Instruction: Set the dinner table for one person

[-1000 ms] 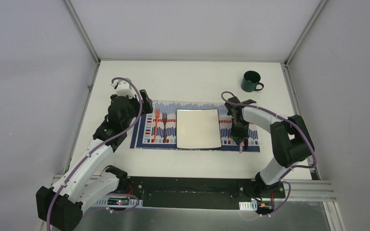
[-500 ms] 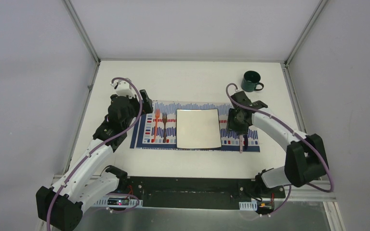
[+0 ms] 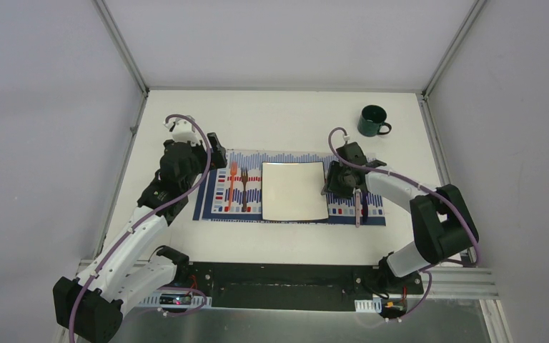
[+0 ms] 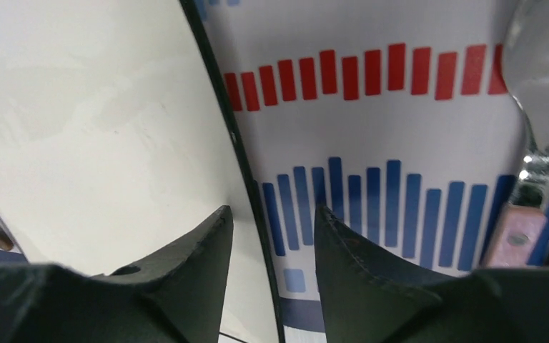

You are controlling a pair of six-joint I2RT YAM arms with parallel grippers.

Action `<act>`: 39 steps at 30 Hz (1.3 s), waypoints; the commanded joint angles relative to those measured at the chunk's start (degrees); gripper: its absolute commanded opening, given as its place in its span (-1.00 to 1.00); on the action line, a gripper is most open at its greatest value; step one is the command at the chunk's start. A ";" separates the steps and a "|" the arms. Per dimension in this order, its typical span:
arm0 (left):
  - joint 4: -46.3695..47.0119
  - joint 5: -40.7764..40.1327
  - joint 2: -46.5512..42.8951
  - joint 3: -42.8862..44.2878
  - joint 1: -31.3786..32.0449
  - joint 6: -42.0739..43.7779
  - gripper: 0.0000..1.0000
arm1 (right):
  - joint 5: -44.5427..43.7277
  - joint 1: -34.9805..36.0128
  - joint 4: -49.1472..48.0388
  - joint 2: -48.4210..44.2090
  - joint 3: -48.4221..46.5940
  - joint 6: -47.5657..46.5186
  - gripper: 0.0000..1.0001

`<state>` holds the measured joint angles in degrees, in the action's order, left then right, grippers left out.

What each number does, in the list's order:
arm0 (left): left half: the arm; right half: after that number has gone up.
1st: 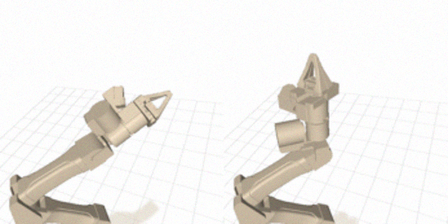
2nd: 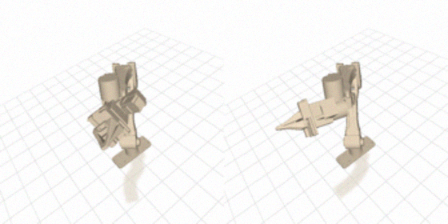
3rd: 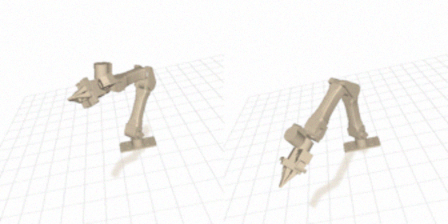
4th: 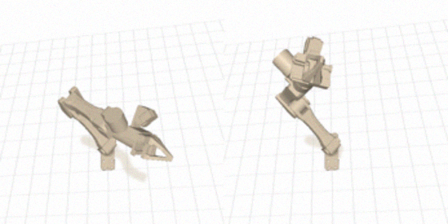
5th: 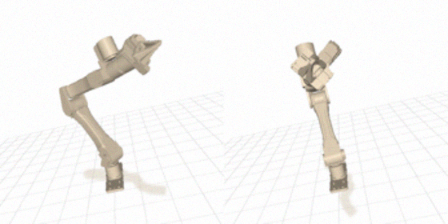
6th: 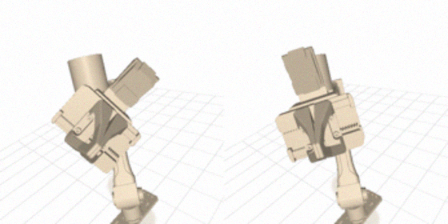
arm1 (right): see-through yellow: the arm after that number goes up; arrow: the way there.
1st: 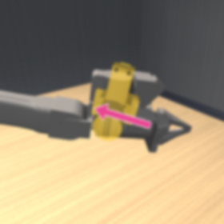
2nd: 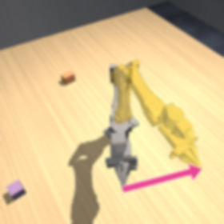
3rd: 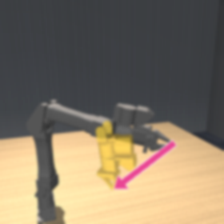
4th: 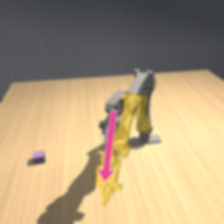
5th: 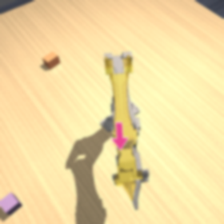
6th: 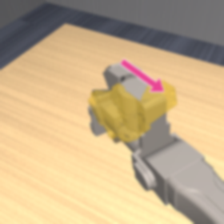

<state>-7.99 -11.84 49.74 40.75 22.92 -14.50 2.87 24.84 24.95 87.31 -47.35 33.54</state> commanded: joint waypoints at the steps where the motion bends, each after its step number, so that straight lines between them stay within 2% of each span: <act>1: 0.52 0.49 -1.03 2.24 0.37 0.57 0.98 | 2.00 0.03 -9.17 1.37 0.20 2.73 -0.05; 7: 0.67 0.45 -0.66 1.68 0.37 0.27 0.98 | 5.43 -0.03 -12.18 3.56 1.14 4.21 -0.05; 9: 0.77 0.30 -0.56 1.61 0.42 0.34 0.98 | 6.05 -0.04 -13.02 3.98 1.51 4.57 -0.11; 11: 0.94 0.27 -0.52 1.46 0.37 0.35 0.98 | 6.83 0.02 -13.25 4.52 1.59 4.66 -0.20; 14: 1.08 0.32 -0.28 1.41 0.37 0.26 0.98 | 7.80 0.05 -13.33 4.55 1.69 4.86 -0.49; 16: 1.13 0.40 -0.18 1.43 0.37 0.26 0.98 | 8.07 0.01 -12.94 3.96 1.62 4.82 -0.58; 23: 1.56 0.58 0.02 1.09 0.37 -0.07 0.98 | 8.08 0.11 -9.54 0.69 0.47 3.70 -0.67; 38: 1.91 1.01 0.08 0.82 0.37 -0.43 0.98 | 8.08 0.90 -9.18 -1.22 0.12 3.70 -0.67; 39: 1.90 1.06 0.23 0.82 0.37 -0.48 0.98 | 10.32 0.99 -9.03 -1.38 -0.04 3.97 -0.75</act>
<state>-8.12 -11.75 49.89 40.88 22.92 -14.55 8.38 24.53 16.43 89.12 -46.59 36.99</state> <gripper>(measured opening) 0.992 0.172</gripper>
